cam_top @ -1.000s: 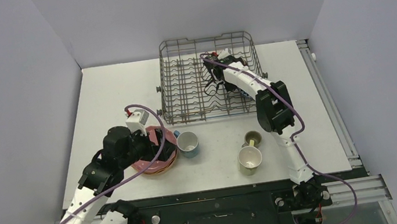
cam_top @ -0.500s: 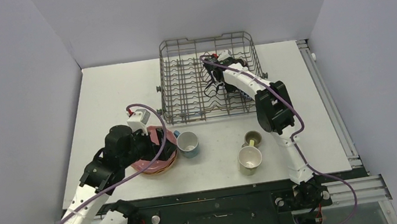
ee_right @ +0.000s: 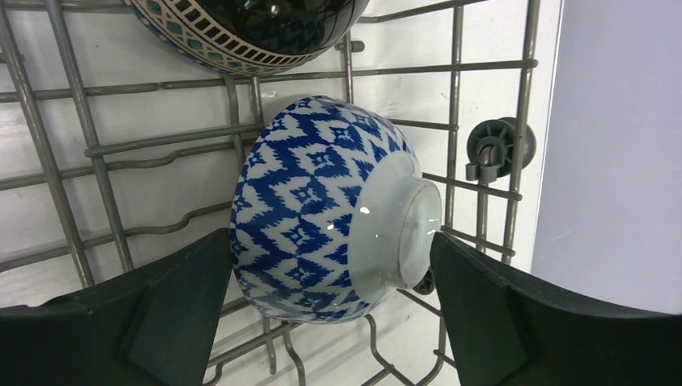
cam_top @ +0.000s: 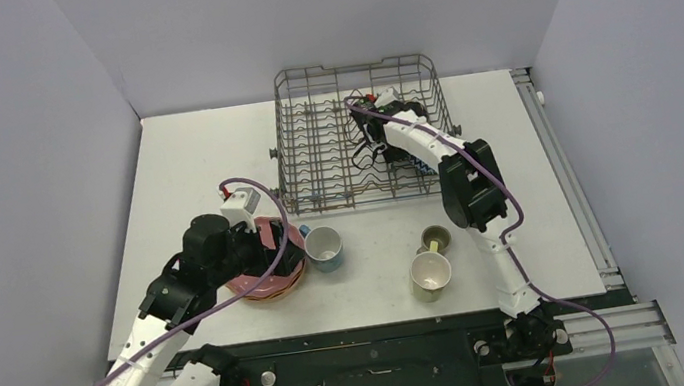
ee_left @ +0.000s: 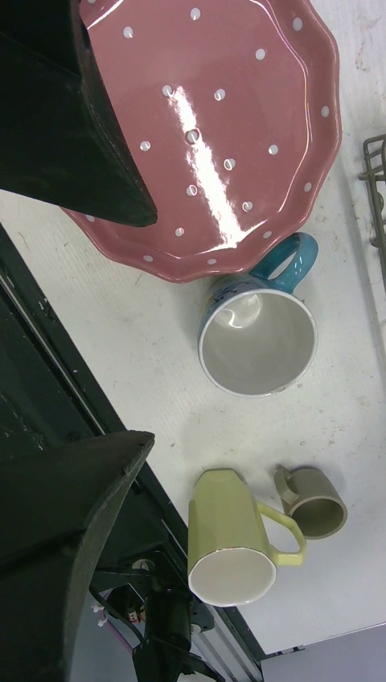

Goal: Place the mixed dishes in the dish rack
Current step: Turn the bowl upside down on the dish rack.

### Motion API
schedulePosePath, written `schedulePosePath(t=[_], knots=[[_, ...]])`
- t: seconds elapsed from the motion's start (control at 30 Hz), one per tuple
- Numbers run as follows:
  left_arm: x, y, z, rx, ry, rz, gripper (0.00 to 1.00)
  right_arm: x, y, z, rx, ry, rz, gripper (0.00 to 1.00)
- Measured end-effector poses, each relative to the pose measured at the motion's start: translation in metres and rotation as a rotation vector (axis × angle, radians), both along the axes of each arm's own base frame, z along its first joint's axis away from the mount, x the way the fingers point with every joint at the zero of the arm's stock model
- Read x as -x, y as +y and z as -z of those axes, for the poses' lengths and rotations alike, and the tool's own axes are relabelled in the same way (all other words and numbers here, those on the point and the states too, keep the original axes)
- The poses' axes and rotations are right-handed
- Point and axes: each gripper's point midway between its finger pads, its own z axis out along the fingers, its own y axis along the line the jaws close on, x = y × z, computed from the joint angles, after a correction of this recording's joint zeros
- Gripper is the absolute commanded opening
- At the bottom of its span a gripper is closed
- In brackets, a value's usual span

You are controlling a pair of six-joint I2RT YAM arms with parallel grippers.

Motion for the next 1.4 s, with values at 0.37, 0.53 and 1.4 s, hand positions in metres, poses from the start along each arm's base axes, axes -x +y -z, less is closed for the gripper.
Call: schedulePosePath(t=[0.37, 0.53, 1.4], knots=[[0.000, 0.000, 0.001, -0.002, 0.004, 0.000, 0.96, 0.006, 0.007, 0.008, -0.042, 0.018, -0.010, 0.92], [0.000, 0.000, 0.001, -0.003, 0.005, 0.000, 0.96, 0.009, 0.011, -0.001, -0.087, 0.004, -0.012, 0.93], [-0.003, 0.003, 0.012, -0.039, 0.040, -0.021, 0.96, 0.074, 0.026, -0.113, -0.478, -0.170, -0.112, 0.84]])
